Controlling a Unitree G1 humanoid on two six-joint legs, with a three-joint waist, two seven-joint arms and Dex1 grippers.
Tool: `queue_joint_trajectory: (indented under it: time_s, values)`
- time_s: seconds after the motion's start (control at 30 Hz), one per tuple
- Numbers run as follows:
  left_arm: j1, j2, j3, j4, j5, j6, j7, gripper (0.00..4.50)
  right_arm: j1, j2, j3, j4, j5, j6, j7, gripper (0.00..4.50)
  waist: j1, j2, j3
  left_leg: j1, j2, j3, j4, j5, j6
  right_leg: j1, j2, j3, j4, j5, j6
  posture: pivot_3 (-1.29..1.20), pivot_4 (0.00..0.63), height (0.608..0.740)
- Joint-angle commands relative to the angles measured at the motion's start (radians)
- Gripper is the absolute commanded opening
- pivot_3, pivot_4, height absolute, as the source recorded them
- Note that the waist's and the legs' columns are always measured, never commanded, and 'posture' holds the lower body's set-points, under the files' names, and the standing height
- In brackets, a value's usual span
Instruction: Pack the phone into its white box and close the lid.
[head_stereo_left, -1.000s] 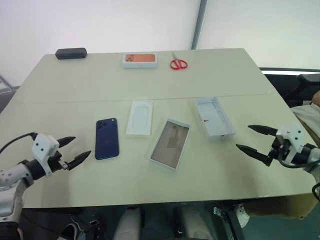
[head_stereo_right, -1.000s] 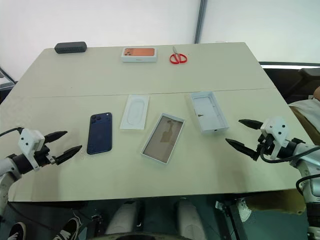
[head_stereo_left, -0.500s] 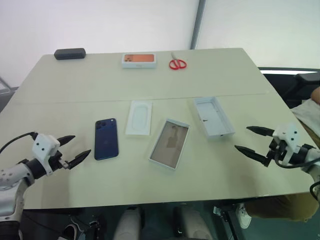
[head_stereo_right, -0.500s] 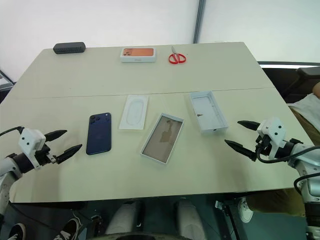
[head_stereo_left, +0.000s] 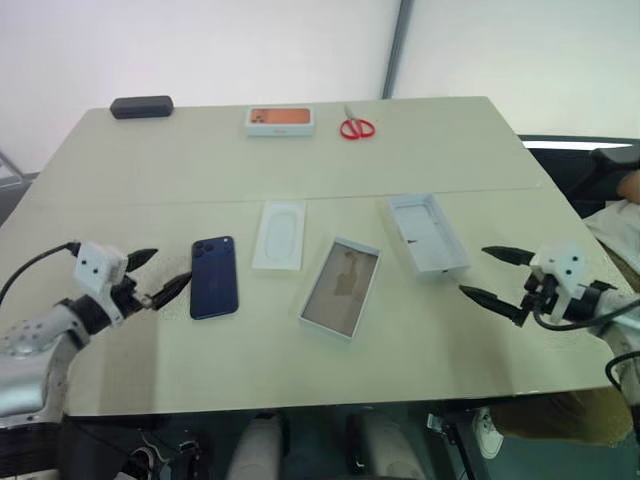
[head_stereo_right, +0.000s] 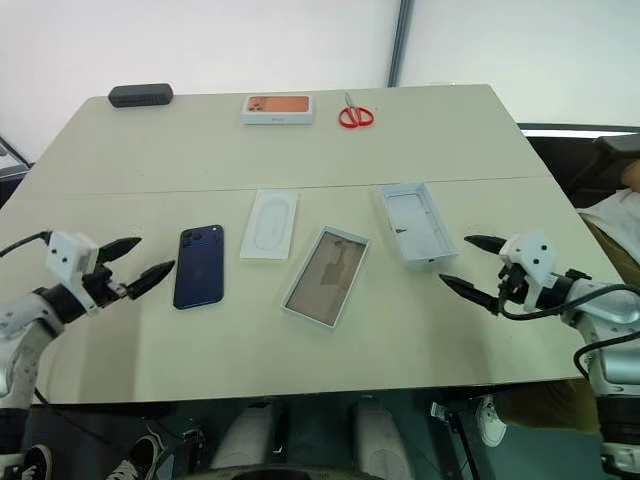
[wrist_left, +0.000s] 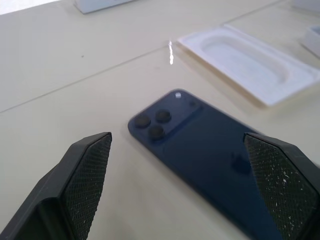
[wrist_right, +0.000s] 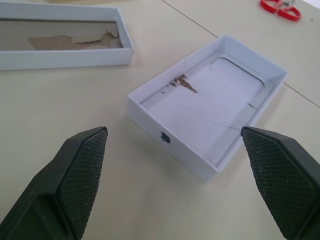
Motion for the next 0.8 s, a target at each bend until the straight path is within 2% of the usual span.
queue_joint_trajectory:
  time_s: [0.03, 0.17, 0.23, 0.5, 0.8]
  values:
    - [-0.058, -0.022, -0.033, -0.073, 0.013, 0.097, 0.111, 4.42, -0.056, 0.006, 0.012, -0.066, 0.005, 0.018, -0.027, 4.47, 0.0, 0.0, 0.0, 0.0, 0.0, 0.0, 0.0, 0.0, 0.0, 0.0, 0.0, 0.0, 0.0, 0.0, 0.0, 0.0, 0.15, 0.74]
    - [-0.175, -0.092, -0.108, -0.11, 0.007, 0.223, 0.209, 4.42, -0.116, 0.038, 0.066, -0.095, -0.003, 0.036, -0.041, 4.47, 0.0, 0.0, 0.0, 0.0, 0.0, 0.0, 0.001, 0.0, 0.0, 0.0, 0.001, 0.0, 0.001, 0.0, 0.001, 0.0, 0.15, 0.74]
    - [-0.218, -0.102, -0.121, -0.101, -0.042, 0.315, 0.197, 4.42, -0.122, 0.05, 0.091, -0.105, -0.02, 0.032, -0.049, 4.47, 0.0, -0.001, 0.0, 0.0, -0.001, -0.001, 0.001, 0.0, 0.0, 0.001, 0.001, -0.001, 0.001, 0.001, 0.002, 0.0, 0.15, 0.74]
    - [-0.337, -0.13, -0.209, -0.043, 0.03, 0.477, 0.311, 4.42, -0.177, 0.108, 0.17, -0.247, -0.014, 0.092, -0.092, 4.47, -0.002, -0.001, 0.0, -0.001, -0.002, -0.001, 0.0, 0.0, 0.0, -0.002, 0.001, -0.001, 0.0, 0.001, 0.002, 0.0, 0.15, 0.74]
    - [-0.497, -0.31, -0.228, 0.031, -0.028, 0.692, 0.388, 4.42, -0.225, 0.136, 0.204, -0.269, -0.014, 0.123, -0.101, 4.47, 0.003, -0.002, 0.001, -0.002, -0.004, -0.003, 0.002, 0.0, 0.0, 0.0, 0.0, -0.002, 0.0, 0.001, 0.003, 0.0, 0.15, 0.74]
